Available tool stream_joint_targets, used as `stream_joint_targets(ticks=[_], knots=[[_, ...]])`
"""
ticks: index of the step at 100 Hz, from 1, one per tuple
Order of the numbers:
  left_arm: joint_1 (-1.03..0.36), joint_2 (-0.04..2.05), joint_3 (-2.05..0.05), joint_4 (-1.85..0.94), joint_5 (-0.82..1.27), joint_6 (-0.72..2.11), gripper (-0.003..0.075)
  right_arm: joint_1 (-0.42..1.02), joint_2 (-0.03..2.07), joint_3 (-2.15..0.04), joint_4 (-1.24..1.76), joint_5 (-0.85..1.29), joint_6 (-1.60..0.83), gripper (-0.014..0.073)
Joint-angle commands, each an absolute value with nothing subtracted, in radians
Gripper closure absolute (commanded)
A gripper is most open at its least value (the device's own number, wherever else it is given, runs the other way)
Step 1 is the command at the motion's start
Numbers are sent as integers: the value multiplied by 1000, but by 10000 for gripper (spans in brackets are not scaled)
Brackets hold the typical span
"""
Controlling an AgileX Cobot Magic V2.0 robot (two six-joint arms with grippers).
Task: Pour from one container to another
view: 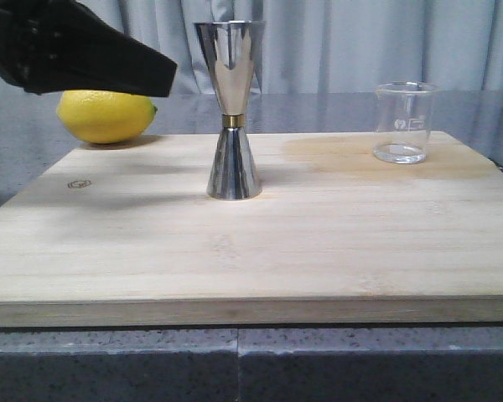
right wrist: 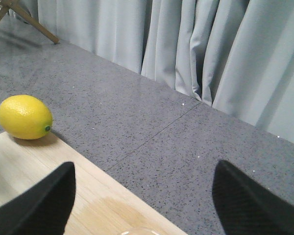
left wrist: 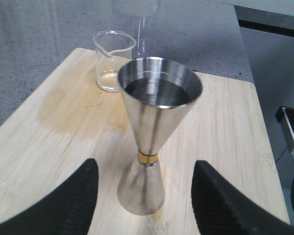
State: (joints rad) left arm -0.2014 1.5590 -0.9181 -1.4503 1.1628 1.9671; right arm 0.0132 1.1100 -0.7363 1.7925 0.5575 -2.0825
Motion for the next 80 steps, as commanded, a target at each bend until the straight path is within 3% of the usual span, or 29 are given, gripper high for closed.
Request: stream_joint_targets(ticks=[1, 33, 48, 80], knots=[[-173, 1478, -935, -1506, 1268, 1926, 321, 10, 1096, -770, 1856, 597, -2082, 72], [-59, 1283, -950, -1588, 1268, 1808, 321, 10, 1096, -844, 1856, 558, -2082, 72], [-11, 1209, -1009, -1627, 1233, 1804, 338, 10, 1096, -925, 1856, 426, -2060, 72], [35, 1005, -1048, -1639, 527, 1661, 348, 10, 1037, -1020, 1856, 9, -2042, 72]])
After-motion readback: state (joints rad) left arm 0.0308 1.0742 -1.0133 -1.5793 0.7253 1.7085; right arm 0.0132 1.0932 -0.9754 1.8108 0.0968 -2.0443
